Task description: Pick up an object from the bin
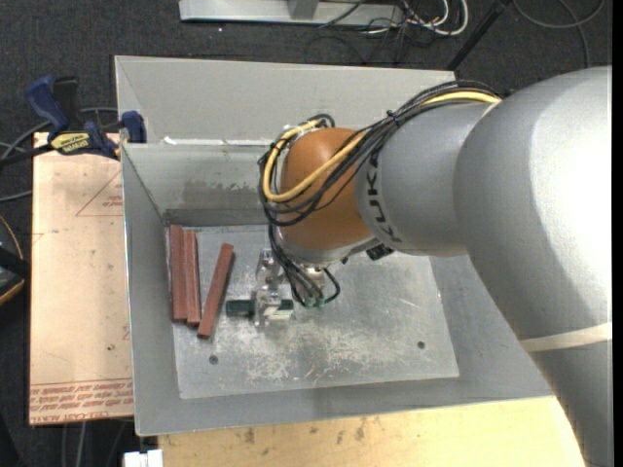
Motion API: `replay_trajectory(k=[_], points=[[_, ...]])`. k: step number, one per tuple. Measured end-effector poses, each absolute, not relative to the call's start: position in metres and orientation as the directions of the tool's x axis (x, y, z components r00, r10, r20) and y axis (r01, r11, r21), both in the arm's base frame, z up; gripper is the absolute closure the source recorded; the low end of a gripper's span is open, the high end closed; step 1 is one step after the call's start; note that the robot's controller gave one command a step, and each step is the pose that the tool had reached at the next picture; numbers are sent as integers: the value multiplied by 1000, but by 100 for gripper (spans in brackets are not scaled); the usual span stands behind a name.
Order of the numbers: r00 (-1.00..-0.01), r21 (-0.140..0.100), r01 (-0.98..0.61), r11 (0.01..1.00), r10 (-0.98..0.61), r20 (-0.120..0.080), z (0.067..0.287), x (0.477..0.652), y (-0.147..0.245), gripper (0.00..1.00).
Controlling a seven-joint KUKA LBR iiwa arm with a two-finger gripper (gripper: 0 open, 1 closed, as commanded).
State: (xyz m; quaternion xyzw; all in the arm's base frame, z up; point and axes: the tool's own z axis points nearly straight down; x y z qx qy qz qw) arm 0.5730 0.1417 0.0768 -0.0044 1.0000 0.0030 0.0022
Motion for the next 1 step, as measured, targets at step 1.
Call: replay_trajectory(k=[1], points=[[-997,2,-73,997,-73,-7,228,581,157,100]])
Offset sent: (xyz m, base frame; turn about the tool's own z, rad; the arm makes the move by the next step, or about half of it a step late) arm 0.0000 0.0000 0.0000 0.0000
